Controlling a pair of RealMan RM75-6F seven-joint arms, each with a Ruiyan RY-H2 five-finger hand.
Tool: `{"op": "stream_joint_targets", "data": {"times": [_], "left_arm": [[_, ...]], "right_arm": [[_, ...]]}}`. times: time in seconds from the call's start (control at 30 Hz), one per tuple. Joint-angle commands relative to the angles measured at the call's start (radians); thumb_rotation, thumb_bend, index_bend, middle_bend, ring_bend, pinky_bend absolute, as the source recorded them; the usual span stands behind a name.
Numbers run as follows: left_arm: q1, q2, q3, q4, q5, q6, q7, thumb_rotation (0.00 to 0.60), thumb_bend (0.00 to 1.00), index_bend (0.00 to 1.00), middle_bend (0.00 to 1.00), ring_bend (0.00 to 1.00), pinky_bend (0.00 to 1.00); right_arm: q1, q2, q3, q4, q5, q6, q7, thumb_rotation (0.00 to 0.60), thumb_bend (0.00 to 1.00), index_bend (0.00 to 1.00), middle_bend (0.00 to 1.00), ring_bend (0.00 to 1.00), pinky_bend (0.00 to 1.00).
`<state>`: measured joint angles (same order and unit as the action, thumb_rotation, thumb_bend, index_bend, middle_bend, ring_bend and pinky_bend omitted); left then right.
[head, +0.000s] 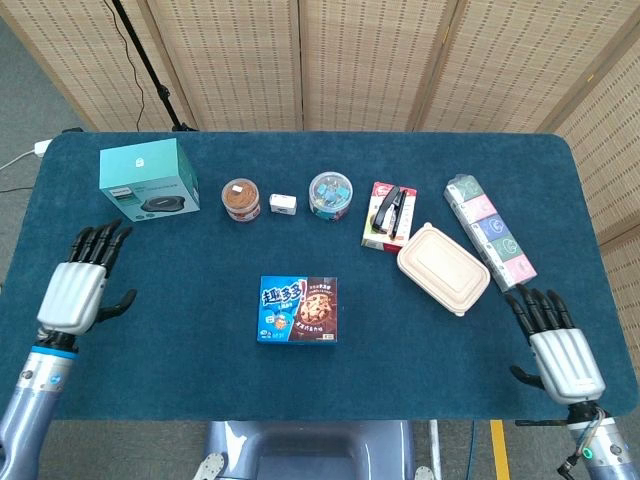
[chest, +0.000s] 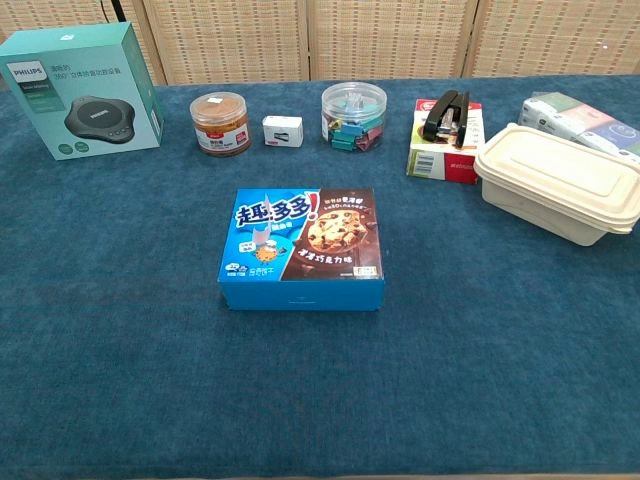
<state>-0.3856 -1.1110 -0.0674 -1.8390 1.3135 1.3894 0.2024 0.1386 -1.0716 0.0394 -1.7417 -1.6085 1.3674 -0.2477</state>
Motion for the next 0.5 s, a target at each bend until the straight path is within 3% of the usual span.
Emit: {"op": "stream_joint_targets", "data": {"times": [0.03,0.2,0.3,0.4,0.5], "left_arm": [[0.051,0.038,0.022,-0.003,0.018,0.039,-0.058,0.6,0.28,0.0,0.0,0.0,0.0],[0.094,0.069,0.025,0.014,0.048,0.067,-0.164,0.6,0.28,0.0,0.0,0.0,0.0],[0.107,0.1,0.024,0.012,0.065,0.067,-0.222,0.6,0.28,0.0,0.0,0.0,0.0],[0.117,0.115,0.018,0.025,0.08,0.07,-0.277,0.6,0.28,0.0,0.0,0.0,0.0],[0.119,0.13,0.015,0.031,0.089,0.053,-0.324,0.6,0.28,0.0,0.0,0.0,0.0]], "right_arm": [[0.065,-0.027,0.005,-0.02,-0.028,-0.078,-0.05,0.6,0.11,0.06,0.0,0.0,0.0],[0.143,-0.068,0.026,-0.051,-0.027,-0.168,-0.106,0.6,0.59,0.14,0.0,0.0,0.0],[0.186,-0.097,0.045,-0.073,-0.018,-0.211,-0.136,0.6,0.86,0.27,0.0,0.0,0.0],[0.239,-0.148,0.075,-0.086,0.016,-0.266,-0.194,0.6,0.96,0.39,0.0,0.0,0.0],[0.296,-0.203,0.104,-0.09,0.074,-0.332,-0.266,0.6,1.0,0.41,0.0,0.0,0.0]]}}
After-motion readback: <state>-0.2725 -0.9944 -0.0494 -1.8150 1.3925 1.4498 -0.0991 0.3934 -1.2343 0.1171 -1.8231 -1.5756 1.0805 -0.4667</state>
